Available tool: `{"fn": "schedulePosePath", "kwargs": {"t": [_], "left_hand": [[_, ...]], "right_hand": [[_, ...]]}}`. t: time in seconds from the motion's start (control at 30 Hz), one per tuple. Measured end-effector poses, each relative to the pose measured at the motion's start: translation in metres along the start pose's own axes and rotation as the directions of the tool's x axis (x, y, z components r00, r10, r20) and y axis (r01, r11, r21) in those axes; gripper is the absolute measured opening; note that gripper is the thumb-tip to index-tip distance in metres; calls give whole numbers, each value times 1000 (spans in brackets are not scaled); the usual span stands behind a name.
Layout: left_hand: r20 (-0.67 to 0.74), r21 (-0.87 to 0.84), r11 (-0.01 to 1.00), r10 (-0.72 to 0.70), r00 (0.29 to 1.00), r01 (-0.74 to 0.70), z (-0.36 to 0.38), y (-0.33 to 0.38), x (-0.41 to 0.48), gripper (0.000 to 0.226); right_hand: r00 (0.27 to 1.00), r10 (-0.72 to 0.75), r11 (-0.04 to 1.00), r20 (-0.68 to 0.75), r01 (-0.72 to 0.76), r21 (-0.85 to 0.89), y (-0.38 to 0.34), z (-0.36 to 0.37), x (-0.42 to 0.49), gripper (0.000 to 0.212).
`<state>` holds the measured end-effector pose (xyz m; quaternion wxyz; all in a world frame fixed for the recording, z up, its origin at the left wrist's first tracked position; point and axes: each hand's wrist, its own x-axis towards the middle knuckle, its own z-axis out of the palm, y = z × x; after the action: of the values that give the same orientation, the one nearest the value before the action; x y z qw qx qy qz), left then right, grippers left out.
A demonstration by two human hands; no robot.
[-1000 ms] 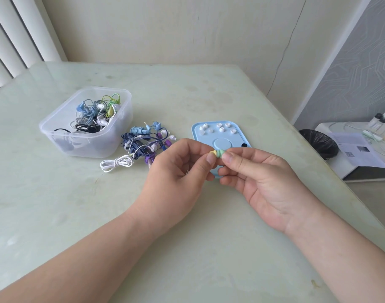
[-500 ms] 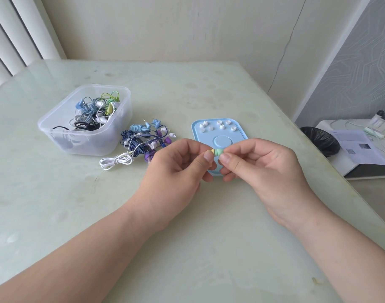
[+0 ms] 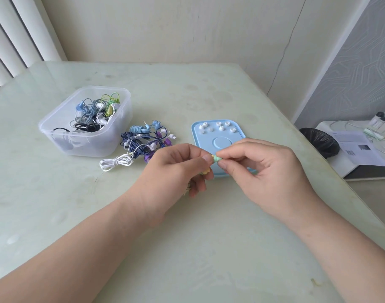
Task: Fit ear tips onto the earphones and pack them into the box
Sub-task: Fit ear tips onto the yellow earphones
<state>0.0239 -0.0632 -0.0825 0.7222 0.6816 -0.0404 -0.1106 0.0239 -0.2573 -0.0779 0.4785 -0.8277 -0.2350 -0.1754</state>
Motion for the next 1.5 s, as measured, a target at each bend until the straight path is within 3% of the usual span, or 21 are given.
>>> {"fn": "schedulePosePath", "kwargs": {"t": [0.07,0.23,0.33,0.77,0.9,1.03,1.23,1.3,1.37,1.5], "left_hand": [[30,-21,999,-30,999,31,-2,3,1,11],[32,-46,998,-33,999,34,-5,3,3,9],[12,-58,998,-23,1000,23,-4,1,3,11],[-35,-97,995,-19,999,16,-3,1,3,10],[-90,-151,988,-46,995,32,-3,0,4,9],[-115,-217,975,-77,990,51,-4,0,6,17],[-82,-321,943,-122,989,90,-7,3,5,24],[-79,-346,934,-127,989,92,-7,4,5,26],[-77,-349,934,-113,991,80,-6,4,4,27],[-80,-337,939,-100,992,68,-3,4,3,29]], "right_hand": [[996,-88,994,-1,87,-67,1,0,1,15],[985,170,976,-21,-166,141,3,6,-2,24],[967,252,947,-24,-242,209,3,7,1,26],[943,330,926,-50,-313,211,2,2,5,21],[914,372,924,-159,-381,-28,15,-13,11,13],[919,388,876,-64,-390,-285,22,-14,13,7],[923,384,867,15,-355,-349,19,-15,15,13],[929,369,889,-18,-359,-285,15,-14,14,14],[912,407,907,-52,-410,-100,9,-12,13,10],[848,531,804,11,-507,311,-7,1,9,11]]}}
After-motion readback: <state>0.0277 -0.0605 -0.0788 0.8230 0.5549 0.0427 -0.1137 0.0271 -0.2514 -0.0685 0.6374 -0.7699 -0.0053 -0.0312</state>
